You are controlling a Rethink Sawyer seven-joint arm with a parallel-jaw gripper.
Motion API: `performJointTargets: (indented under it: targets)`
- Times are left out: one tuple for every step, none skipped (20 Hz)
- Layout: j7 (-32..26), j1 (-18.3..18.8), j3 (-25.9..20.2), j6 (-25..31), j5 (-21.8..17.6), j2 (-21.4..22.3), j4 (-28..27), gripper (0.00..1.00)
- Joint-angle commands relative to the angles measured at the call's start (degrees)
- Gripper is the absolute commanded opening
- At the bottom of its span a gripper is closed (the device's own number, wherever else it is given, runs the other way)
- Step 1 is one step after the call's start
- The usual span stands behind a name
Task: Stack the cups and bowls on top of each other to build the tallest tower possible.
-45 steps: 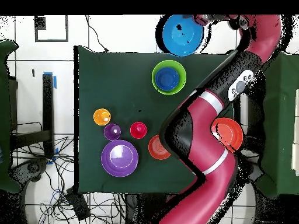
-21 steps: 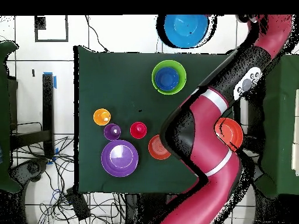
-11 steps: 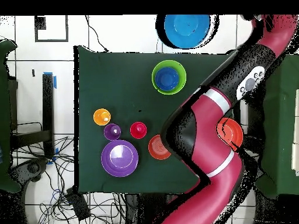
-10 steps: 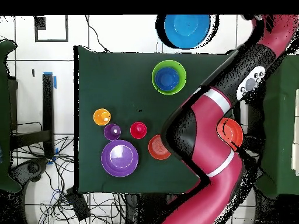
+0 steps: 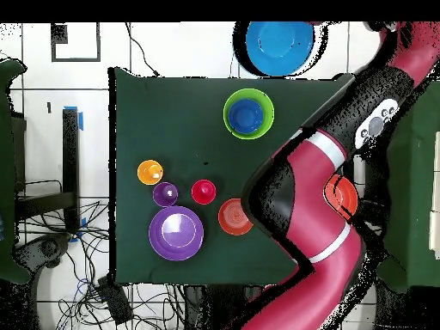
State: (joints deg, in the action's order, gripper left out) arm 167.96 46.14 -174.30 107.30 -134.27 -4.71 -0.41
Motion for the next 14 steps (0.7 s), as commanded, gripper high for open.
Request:
performJointTargets:
  targets:
    - [5.05, -0.72, -0.49, 4.18, -0.44, 0.02, -10.13, 0.00]
    - [4.33, -1.02, -0.48, 3.32, -0.58, -0.22, -10.01, 0.00]
    - [3.87, -1.16, -0.48, 2.97, -0.90, -0.30, -9.87, 0.00]
    - [3.73, -1.44, -0.47, 2.19, -1.29, -0.46, -9.67, 0.00]
    - [3.77, -1.64, -0.21, 1.79, -1.55, -0.60, -9.41, 0.00]
    - [3.81, -1.84, 0.06, 1.40, -1.81, -0.74, -9.15, 0.00]
    - [3.87, -2.03, 0.73, 0.89, -1.54, -0.79, -8.88, 0.00]
    - [4.65, -2.39, 1.43, 0.24, -0.90, -0.62, -8.64, 0.00]
    - [5.41, -2.65, 1.65, 0.19, -0.75, -0.40, -8.55, 0.00]
    - [6.30, -2.98, 1.69, -0.34, 0.03, -0.15, -8.60, 0.00]
    - [6.30, -3.20, 1.74, -0.62, 0.34, 0.00, -8.59, 0.00]
    - [7.39, -3.69, 1.82, -2.19, 1.03, 0.13, -8.58, 0.00]
    - [8.01, -3.98, 1.77, -2.56, 1.08, 0.28, -8.60, 0.00]
    - [8.94, -4.46, 1.88, -2.63, 1.08, 0.44, -8.57, 0.00]
